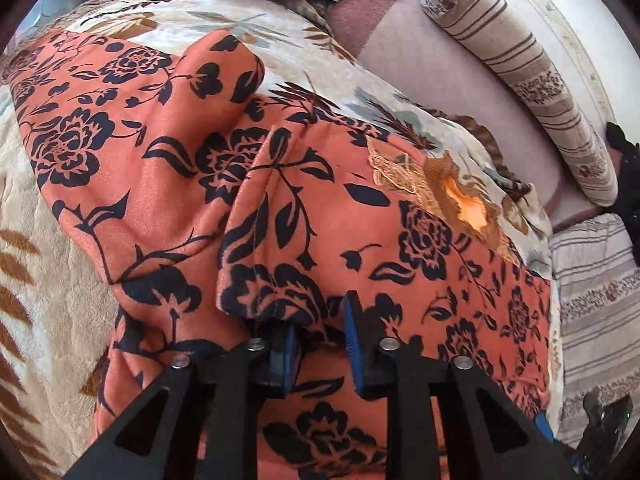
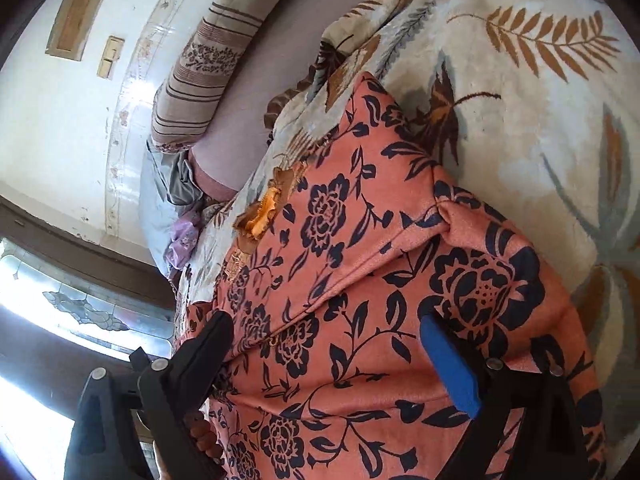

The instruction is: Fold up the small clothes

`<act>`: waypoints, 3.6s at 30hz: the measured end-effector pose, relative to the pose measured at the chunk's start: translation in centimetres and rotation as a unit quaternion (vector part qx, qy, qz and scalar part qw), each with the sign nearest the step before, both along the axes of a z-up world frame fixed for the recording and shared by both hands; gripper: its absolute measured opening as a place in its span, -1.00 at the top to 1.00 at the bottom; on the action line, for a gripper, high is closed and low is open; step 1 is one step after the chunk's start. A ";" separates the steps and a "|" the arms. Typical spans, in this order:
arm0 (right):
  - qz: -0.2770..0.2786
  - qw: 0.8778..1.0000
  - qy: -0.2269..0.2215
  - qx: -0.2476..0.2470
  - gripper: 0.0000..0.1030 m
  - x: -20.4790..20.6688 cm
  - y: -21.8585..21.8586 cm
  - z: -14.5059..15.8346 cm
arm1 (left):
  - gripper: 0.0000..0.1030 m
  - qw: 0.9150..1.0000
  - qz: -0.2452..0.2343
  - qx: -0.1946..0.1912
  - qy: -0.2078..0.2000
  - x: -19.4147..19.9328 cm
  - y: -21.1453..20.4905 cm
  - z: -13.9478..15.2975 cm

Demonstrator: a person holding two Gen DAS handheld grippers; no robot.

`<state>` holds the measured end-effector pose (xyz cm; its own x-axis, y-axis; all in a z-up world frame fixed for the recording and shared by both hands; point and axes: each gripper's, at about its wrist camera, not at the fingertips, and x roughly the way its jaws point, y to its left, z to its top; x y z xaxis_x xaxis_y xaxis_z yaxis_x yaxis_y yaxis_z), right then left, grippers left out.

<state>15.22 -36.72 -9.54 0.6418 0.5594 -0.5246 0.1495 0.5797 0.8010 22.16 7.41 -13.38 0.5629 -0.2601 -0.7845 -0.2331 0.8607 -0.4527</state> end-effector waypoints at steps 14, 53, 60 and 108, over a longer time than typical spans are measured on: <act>-0.015 1.000 0.007 0.009 -0.87 11.7 -2.4 1.3 | -0.18 0.999 0.018 -0.032 -0.025 0.0 1.9 -1.0; 0.099 0.906 -0.023 -0.411 -0.99 4.2 11.2 -3.2 | 0.87 0.937 0.337 -0.092 -0.023 2.8 37.9 -1.2; 0.098 0.909 -0.025 -0.405 -0.99 4.2 11.1 -3.3 | 0.88 0.962 0.131 0.139 -0.195 3.0 20.2 14.5; 0.110 0.892 0.132 -0.417 -0.43 10.0 8.5 1.0 | -0.67 0.993 0.068 0.083 -0.039 -1.5 5.6 3.5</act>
<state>25.24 -28.27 -8.55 0.3565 0.0005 -0.9343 0.0784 0.9965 0.0305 20.67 13.02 -9.89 0.6444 -0.0483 -0.7631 -0.3220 0.8881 -0.3281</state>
